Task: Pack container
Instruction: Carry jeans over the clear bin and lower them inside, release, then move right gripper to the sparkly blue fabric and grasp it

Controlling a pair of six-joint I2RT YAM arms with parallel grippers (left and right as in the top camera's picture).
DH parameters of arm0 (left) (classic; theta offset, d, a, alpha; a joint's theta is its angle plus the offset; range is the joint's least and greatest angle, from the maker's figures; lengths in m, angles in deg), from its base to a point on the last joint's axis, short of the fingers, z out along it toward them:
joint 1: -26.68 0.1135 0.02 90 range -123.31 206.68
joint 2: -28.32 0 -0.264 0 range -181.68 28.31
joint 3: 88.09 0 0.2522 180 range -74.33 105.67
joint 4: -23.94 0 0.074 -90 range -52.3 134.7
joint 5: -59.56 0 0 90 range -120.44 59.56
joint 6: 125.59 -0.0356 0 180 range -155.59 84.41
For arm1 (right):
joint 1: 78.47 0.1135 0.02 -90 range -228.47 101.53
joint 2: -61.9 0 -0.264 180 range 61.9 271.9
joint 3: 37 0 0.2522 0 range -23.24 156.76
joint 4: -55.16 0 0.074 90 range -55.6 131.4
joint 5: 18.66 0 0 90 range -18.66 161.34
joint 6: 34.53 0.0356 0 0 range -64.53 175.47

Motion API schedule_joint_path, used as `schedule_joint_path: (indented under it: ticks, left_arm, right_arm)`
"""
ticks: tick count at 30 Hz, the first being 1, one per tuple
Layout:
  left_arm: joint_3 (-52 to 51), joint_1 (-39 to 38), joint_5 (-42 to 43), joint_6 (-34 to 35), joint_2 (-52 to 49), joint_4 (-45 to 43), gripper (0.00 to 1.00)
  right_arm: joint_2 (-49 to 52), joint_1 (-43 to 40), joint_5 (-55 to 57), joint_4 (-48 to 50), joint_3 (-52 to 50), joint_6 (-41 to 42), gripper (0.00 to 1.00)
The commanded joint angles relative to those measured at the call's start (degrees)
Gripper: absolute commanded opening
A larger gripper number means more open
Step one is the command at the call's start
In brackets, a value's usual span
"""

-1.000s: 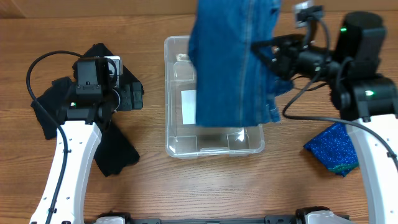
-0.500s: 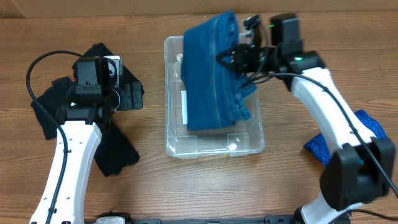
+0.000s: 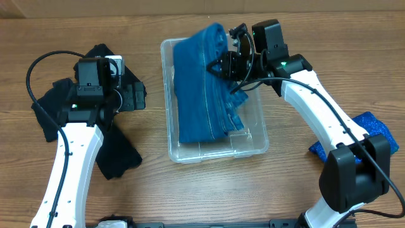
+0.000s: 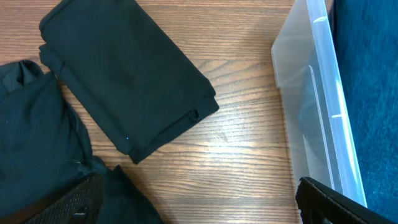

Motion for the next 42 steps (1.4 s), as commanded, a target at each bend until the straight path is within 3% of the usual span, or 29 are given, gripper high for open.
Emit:
schedule_joint_path:
  ticks: [1,3,4,7,13,16,18,22,23,26,29,36,42]
  left_arm:
    - [1.6,-0.3,-0.4,-0.1,-0.2,-0.3,1.00]
    - [1.6,-0.3,-0.4,-0.1,-0.2,-0.3,1.00]
    - [1.6,-0.3,-0.4,-0.1,-0.2,-0.3,1.00]
    - [1.6,-0.3,-0.4,-0.1,-0.2,-0.3,1.00]
    - [1.6,-0.3,-0.4,-0.1,-0.2,-0.3,1.00]
    - [1.6,-0.3,-0.4,-0.1,-0.2,-0.3,1.00]
    - [1.6,-0.3,-0.4,-0.1,-0.2,-0.3,1.00]
    - [1.6,-0.3,-0.4,-0.1,-0.2,-0.3,1.00]
    - [1.6,-0.3,-0.4,-0.1,-0.2,-0.3,1.00]
    - [1.6,-0.3,-0.4,-0.1,-0.2,-0.3,1.00]
    - [1.6,-0.3,-0.4,-0.1,-0.2,-0.5,1.00]
    - [1.6,-0.3,-0.4,0.0,-0.2,-0.6,1.00]
    - [1.6,-0.3,-0.4,-0.1,-0.2,-0.9,1.00]
  right_arm:
    - [-1.4,-0.4,14.2,-3.7,1.8,0.7,0.75]
    - [-1.4,-0.4,21.8,-6.2,1.8,0.7,0.96]
    - [-1.4,-0.4,24.5,-6.9,1.8,0.5,1.00]
    - [-1.4,-0.4,33.7,-8.1,1.8,-3.1,1.00]
    - [-2.4,-0.2,38.8,-7.9,2.7,-14.1,1.00]
    - [-4.4,-0.2,42.1,-8.7,2.7,-15.2,0.93]
    - [-6.2,-1.6,47.8,-9.9,2.7,-8.0,0.86]
    - [-7.5,-5.4,51.4,-14.1,2.7,-2.0,0.68]
    - [-7.8,-6.8,52.0,-15.9,2.7,-0.2,0.68]
    - [-9.3,-12.1,52.2,-21.3,2.7,5.8,0.87]
    - [-12.5,-19.4,50.9,-26.4,2.7,8.7,0.96]
    - [-20.9,-43.2,41.2,-34.8,2.1,9.9,1.00]
    - [-23.9,-61.3,28.9,-37.1,-4.2,3.9,1.00]
